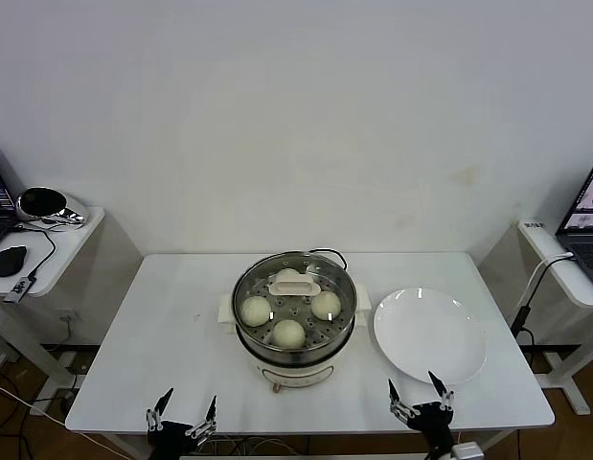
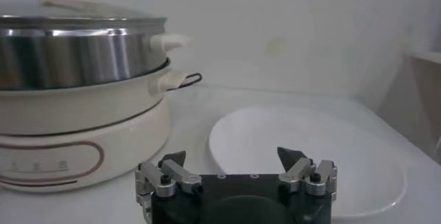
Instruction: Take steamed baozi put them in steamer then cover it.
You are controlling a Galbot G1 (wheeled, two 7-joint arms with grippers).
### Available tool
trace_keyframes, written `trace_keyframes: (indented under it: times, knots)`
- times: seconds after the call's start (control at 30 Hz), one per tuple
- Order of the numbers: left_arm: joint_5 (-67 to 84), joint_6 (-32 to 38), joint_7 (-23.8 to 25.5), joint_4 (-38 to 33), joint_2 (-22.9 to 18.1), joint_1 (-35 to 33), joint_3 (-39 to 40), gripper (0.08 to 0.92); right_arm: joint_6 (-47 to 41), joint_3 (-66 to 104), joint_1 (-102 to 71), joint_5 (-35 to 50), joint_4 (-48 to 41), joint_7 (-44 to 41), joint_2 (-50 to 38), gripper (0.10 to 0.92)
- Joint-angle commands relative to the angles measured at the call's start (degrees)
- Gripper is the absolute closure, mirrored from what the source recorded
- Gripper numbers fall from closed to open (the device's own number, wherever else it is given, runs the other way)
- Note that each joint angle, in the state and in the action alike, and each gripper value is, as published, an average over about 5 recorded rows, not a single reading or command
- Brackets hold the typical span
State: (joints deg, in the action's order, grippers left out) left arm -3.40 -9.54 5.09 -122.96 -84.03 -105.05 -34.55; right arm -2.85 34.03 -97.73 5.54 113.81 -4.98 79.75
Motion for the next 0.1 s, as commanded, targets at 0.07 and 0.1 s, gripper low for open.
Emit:
trace_keyframes:
  times: [0.07, 0.1]
  knots:
    - [1.8, -0.1, -0.5, -3.1, -0.6, -2.0, 0.0, 0.177, -1.1, -0.3, -0.8, -1.7, 1.4, 0.1, -0.2, 0.203]
    - [1.9, -0.1, -0.5, -3.3, -0.7, -2.1, 0.0, 0.177, -1.2, -0.3, -0.8, -1.7, 1.5, 0.1, -0.2, 0.203]
